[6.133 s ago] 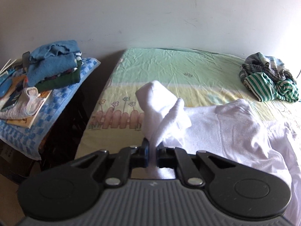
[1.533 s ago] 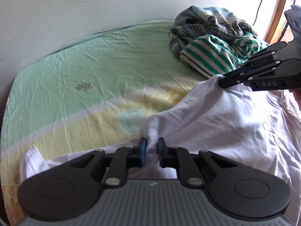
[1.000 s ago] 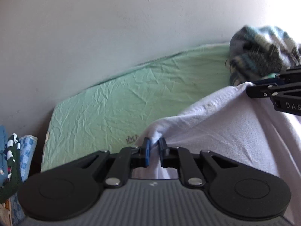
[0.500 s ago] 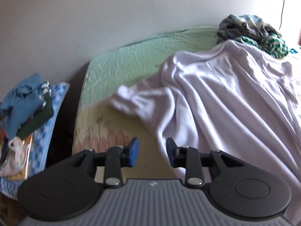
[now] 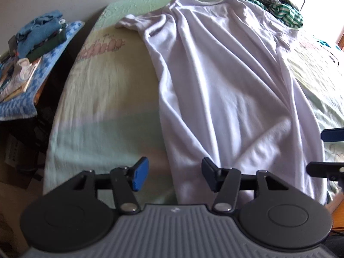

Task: Fold clothes
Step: 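Grasp the T-shirt hem with the left gripper while the right gripper grasps the hem, spreading it flat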

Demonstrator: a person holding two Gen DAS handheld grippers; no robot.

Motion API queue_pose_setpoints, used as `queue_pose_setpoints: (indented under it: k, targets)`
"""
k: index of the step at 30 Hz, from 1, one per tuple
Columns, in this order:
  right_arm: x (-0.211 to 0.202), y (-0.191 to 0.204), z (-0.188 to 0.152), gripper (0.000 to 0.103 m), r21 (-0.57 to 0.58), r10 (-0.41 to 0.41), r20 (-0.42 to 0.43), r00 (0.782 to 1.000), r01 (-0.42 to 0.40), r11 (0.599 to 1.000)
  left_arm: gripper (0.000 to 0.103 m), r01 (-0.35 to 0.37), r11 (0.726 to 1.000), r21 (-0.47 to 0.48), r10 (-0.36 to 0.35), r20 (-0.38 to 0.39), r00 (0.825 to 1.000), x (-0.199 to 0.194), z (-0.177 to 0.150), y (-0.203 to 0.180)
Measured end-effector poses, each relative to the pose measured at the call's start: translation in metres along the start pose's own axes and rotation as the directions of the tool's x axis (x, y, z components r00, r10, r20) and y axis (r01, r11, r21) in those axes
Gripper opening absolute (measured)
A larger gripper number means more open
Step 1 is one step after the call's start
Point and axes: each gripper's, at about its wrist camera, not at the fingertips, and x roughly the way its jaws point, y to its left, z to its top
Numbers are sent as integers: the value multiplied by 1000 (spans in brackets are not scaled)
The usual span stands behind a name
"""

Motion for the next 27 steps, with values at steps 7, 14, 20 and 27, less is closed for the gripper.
queue_pose_setpoints:
  k: [7, 14, 20, 27]
  targets:
    - [5, 41, -29, 68, -148, 104, -108, 989, -120, 982, 61, -38, 997, 66, 38, -11, 999, -24, -54, -28]
    - [13, 57, -50, 22, -186, 77, -110, 991, -97, 978, 19, -73, 989, 126, 72, 13, 997, -27, -74, -39]
    - [-18, 22, -60, 3, -40, 50, -41, 998, -52, 998, 4, -150, 984, 94, 142, 91, 986, -44, -80, -31]
    - [-75, -31, -89, 3, 91, -76, -2, 997, 76, 993, 4, -192, 981, -15, 191, 163, 968, -88, -82, 0]
